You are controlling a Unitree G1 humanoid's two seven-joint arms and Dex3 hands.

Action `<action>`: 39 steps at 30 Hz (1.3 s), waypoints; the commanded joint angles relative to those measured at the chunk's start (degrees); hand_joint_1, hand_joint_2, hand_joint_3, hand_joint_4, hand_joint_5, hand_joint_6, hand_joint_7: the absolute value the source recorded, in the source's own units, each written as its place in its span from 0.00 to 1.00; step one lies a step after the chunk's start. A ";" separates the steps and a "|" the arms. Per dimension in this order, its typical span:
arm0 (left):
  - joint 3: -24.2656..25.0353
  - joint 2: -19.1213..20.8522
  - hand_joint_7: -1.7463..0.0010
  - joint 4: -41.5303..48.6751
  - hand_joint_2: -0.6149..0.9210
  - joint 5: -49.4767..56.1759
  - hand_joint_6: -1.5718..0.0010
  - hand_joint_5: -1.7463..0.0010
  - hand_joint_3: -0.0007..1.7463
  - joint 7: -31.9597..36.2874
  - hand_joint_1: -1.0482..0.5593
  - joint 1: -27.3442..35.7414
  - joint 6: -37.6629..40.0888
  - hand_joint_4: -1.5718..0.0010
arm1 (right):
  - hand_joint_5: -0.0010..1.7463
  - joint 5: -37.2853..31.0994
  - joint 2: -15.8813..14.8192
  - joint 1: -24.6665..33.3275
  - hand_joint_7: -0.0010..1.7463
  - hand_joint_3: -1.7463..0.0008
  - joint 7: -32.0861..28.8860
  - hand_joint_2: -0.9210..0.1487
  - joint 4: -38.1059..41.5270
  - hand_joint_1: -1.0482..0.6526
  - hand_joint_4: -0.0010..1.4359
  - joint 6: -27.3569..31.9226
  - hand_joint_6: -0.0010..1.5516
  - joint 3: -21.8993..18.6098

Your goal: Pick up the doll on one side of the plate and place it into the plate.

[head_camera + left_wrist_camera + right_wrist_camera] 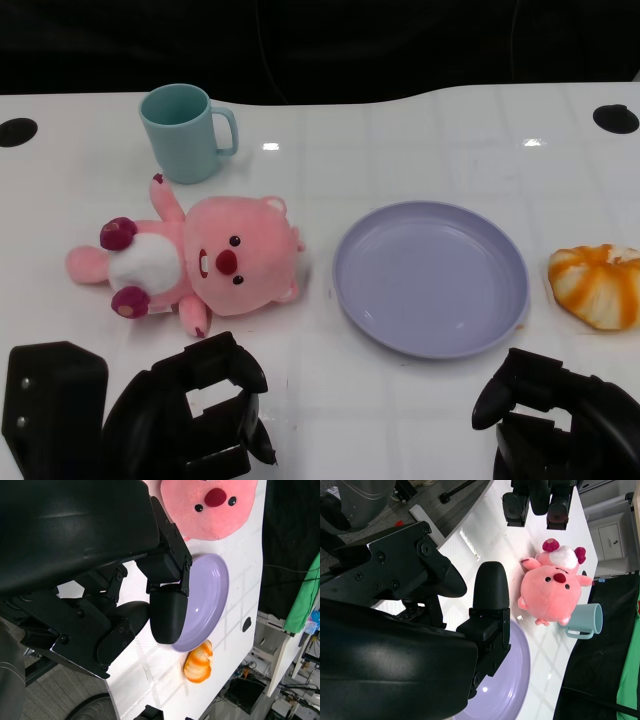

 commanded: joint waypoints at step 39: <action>0.49 1.43 0.14 -0.48 0.76 0.12 0.52 0.00 0.72 -0.92 0.59 -0.57 -0.17 0.50 | 1.00 0.00 -0.63 -0.69 0.93 0.31 0.31 0.26 0.54 0.56 0.47 -0.85 0.32 -0.47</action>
